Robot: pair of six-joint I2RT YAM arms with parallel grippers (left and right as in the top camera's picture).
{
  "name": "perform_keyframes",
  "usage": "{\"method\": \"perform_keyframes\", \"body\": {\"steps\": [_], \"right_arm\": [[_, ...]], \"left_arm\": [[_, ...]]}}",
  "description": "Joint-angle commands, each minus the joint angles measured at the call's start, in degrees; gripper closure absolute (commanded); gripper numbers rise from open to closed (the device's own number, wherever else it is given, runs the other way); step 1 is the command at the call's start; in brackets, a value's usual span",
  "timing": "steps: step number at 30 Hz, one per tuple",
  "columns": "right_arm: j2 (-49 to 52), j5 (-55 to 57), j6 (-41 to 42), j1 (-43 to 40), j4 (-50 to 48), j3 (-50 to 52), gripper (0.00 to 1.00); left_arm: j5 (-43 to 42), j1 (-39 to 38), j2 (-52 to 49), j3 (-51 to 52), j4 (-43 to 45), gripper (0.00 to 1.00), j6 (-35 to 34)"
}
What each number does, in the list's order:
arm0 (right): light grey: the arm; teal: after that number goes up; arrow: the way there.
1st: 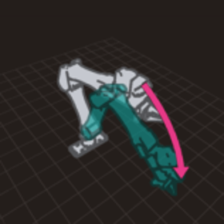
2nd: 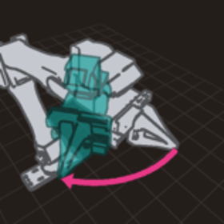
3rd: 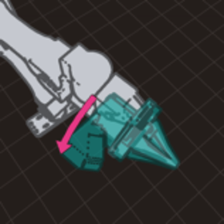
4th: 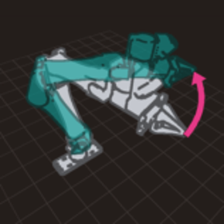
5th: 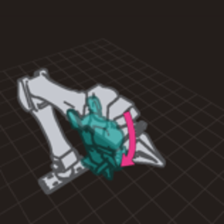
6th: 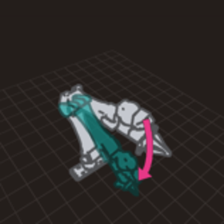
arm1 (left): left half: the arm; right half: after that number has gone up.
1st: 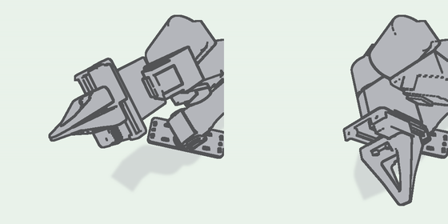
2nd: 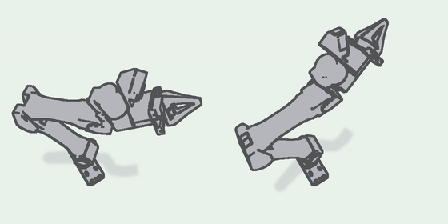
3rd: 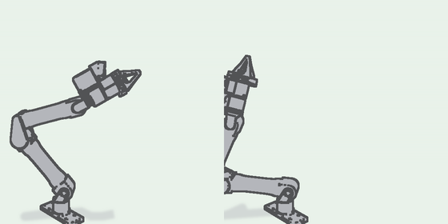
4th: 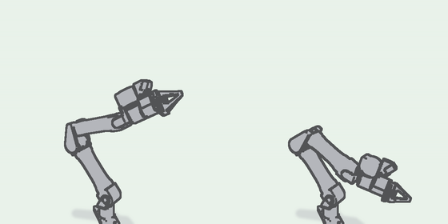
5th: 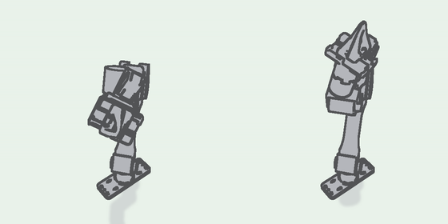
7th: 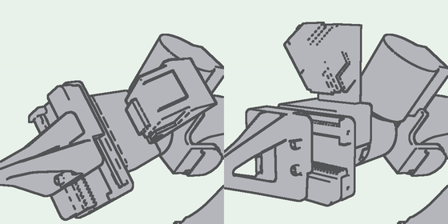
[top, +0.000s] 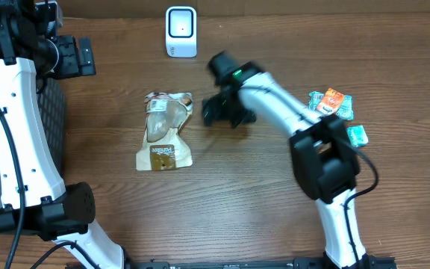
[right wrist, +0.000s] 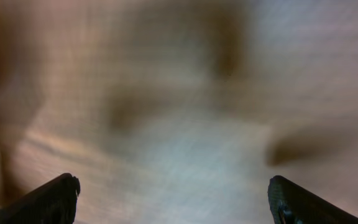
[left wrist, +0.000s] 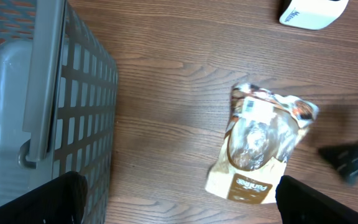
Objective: Scan the item barcode
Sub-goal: 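Grasp the Pantree bag's top edge with the right gripper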
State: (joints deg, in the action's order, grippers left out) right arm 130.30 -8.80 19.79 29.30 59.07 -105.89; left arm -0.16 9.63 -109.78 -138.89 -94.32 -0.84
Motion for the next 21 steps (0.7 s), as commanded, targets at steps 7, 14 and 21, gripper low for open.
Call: {"method": "perform_keyframes", "body": {"steps": [7,14,21], "right_arm": [[-0.42,-30.69,-4.04,-7.06,-3.04,-5.46,0.00],[-0.22,-32.26,-3.32,-3.19,-3.10,-5.16,0.00],[2.47,-30.08,3.52,2.78,-8.41,-2.40,0.04]], "left_arm": [[0.39,0.11,-0.15,0.04,0.07,0.00,1.03],[0.39,0.11,-0.15,0.04,0.07,0.00,1.03],[0.39,0.09,-0.15,0.04,0.07,0.00,1.03]]}}
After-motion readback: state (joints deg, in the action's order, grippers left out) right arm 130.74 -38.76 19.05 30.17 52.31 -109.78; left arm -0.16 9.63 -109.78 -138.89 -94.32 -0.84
